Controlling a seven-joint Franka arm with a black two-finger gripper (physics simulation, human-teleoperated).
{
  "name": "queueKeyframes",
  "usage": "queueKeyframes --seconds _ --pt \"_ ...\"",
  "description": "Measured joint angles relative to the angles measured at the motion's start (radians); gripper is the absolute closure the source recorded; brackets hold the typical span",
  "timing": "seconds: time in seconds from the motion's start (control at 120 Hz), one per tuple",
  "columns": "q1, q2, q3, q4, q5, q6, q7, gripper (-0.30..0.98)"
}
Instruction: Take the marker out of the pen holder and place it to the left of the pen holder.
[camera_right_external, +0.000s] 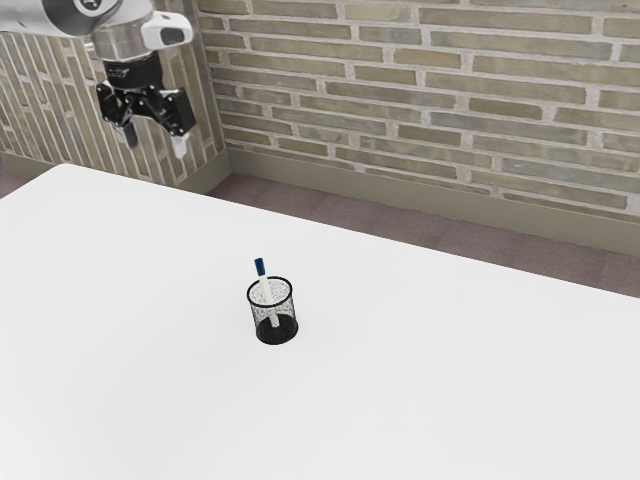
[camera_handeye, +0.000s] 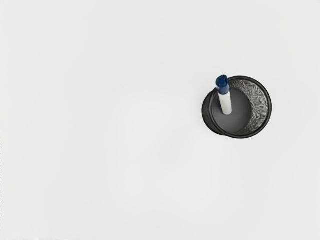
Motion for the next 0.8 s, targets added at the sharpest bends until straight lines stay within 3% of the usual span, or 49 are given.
queueKeyframes --seconds 0.25,0.358,0.433,0.55,0.658,0.8 --pt "0.021 0.008 -0.002 0.035 0.003 -0.002 0.001 0.00" --pt "0.103 0.220 -0.011 0.176 0.034 -0.048 0.025 0.00" --pt "0.198 0.385 -0.013 0.185 0.015 -0.072 0.045 0.00" --pt "0.250 0.493 -0.014 0.170 -0.020 -0.096 0.071 0.00" --pt "0.261 0.524 -0.014 0.167 -0.050 -0.110 0.086 0.00" --pt "0.202 0.491 -0.023 0.182 -0.162 -0.151 0.047 0.00"
